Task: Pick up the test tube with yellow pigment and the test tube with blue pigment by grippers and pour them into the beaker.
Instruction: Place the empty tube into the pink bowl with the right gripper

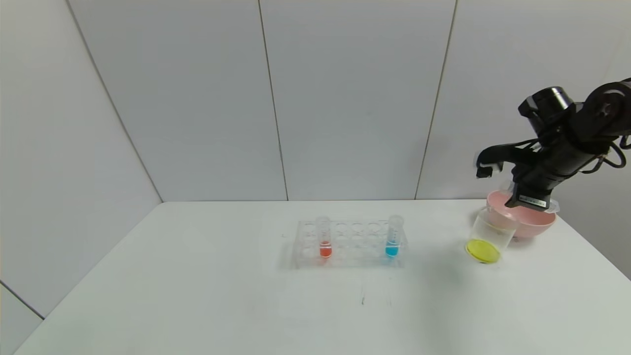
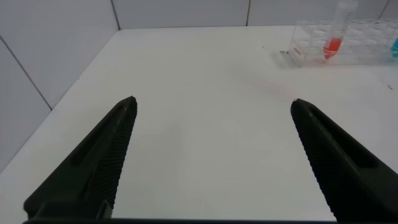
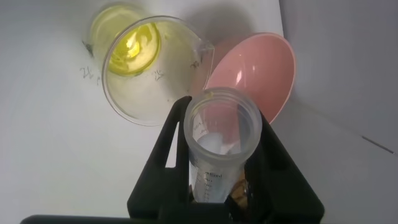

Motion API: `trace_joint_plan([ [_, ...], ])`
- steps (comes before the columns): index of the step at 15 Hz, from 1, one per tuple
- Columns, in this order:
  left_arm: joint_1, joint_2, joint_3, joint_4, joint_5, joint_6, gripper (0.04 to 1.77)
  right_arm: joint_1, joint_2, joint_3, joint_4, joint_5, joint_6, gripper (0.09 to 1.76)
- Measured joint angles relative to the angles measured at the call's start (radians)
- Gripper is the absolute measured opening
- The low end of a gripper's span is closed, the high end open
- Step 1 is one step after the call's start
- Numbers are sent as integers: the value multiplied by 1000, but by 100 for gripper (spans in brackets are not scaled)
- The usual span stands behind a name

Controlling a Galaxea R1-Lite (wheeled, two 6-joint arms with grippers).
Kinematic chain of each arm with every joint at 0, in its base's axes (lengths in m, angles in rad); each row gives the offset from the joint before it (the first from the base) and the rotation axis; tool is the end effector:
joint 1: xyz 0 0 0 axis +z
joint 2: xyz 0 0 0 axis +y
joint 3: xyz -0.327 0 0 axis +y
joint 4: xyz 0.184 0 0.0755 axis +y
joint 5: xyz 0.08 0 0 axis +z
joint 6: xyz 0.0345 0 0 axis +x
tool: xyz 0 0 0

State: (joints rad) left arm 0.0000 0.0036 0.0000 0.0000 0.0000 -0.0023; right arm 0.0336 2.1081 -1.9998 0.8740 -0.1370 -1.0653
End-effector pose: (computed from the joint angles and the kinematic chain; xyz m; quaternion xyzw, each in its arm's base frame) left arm -0.0282 0.0000 0.0756 -0.0011 0.0018 0.0000 1.0000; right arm 0.4217 0.0095 0.2411 -0.4818 0.4280 0.1994 0.7382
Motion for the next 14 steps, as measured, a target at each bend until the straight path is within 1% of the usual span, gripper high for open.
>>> trace_joint_plan([
  [2, 0, 0, 0, 0, 0, 0, 176, -20, -29, 0, -17, 141, 122, 57],
  [3, 0, 0, 0, 0, 0, 0, 176, -25, -40, 0, -48, 228, 220, 57],
  [4, 0, 0, 0, 0, 0, 0, 176, -27, -48, 1, -106, 302, 321, 57],
  [6, 0, 0, 0, 0, 0, 0, 176, -34, -60, 17, -282, 421, 538, 57],
  [7, 0, 0, 0, 0, 0, 0, 176, -39, -63, 26, -350, 447, 641, 57],
  [9, 0, 0, 0, 0, 0, 0, 176, -44, -74, 58, -465, 465, 851, 57],
  [10, 0, 0, 0, 0, 0, 0, 176, -46, -85, 90, -519, 467, 912, 57],
  [12, 0, 0, 0, 0, 0, 0, 176, -60, -120, 197, -642, 469, 962, 57],
  [14, 0, 0, 0, 0, 0, 0, 176, -81, -162, 351, -836, 469, 976, 57],
])
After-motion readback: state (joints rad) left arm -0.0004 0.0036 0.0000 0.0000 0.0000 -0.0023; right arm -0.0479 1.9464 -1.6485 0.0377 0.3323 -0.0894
